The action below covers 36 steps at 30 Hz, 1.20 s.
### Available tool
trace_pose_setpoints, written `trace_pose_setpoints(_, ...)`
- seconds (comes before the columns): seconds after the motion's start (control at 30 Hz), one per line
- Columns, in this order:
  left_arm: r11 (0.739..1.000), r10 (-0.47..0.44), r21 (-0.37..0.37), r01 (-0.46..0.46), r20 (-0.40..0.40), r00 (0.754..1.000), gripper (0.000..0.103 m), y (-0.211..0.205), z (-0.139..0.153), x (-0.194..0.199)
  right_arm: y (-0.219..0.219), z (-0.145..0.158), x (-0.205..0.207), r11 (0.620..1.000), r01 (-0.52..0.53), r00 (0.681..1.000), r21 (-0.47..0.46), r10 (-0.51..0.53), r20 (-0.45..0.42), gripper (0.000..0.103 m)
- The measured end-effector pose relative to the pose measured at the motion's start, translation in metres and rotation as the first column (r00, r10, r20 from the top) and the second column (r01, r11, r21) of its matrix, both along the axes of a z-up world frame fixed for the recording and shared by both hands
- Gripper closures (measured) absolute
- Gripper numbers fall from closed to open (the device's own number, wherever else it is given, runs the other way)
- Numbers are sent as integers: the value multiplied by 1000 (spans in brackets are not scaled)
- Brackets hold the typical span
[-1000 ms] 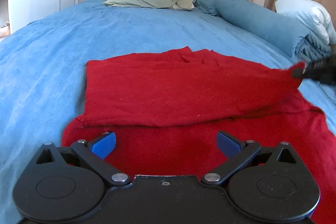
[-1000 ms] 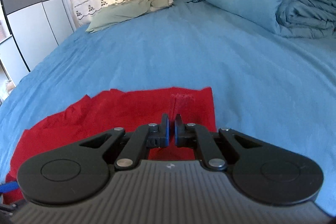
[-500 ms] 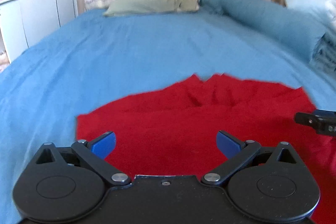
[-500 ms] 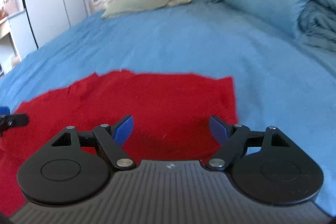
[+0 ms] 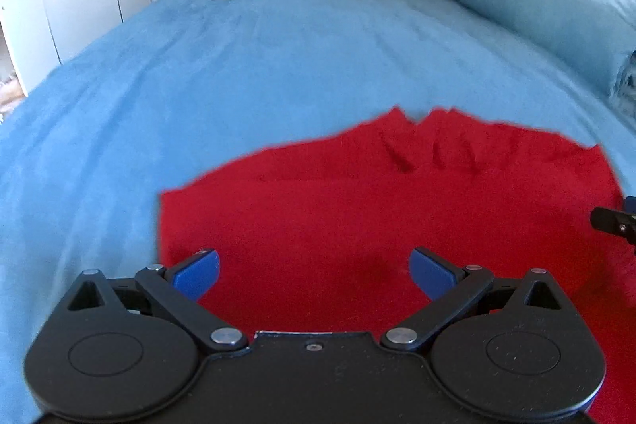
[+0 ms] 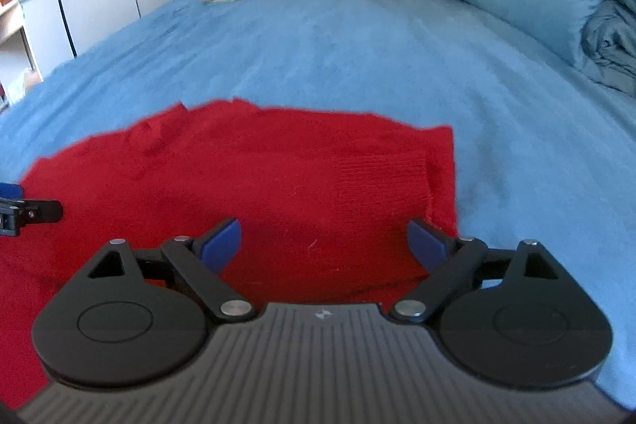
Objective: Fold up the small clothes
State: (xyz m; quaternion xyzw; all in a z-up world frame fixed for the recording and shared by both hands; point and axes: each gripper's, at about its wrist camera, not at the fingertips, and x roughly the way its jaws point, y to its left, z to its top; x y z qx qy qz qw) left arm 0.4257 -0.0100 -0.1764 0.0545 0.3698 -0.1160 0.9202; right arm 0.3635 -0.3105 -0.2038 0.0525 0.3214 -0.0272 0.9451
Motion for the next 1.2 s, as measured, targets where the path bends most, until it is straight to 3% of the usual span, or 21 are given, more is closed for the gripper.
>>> trace_pose_setpoints(0.2,999,20,-28,-17,97,995,0,11,74,-47,-3,68,-47,999,-42,993,29,39,115,0)
trace_pose_setpoints(0.4,999,24,-44,-15,203,979,0,32,160,-134,-7,155,-136,994,-112,963,3,108,247,0)
trace_pose_setpoints(0.6,998,24,-57,-12,230,973,0,68,201,-233,-10,213,-233,994,-92,955,-59,105,278,0)
trace_pose_setpoints(0.73,995,29,-102,-7,219,975,0,89,193,-289,-11,220,-286,992,-90,962,-85,108,250,0)
trace_pose_setpoints(0.83,990,46,-139,-22,174,984,0,100,169,-320,-13,211,-323,991,-104,969,-80,119,216,0)
trace_pose_setpoints(0.97,977,63,-209,-45,78,995,0,112,122,-347,-19,173,-363,992,-116,982,-49,121,145,0)
trace_pose_setpoints(1.2,978,97,-179,-109,-77,992,0,114,36,-362,-22,89,-394,997,-74,997,19,73,29,0)
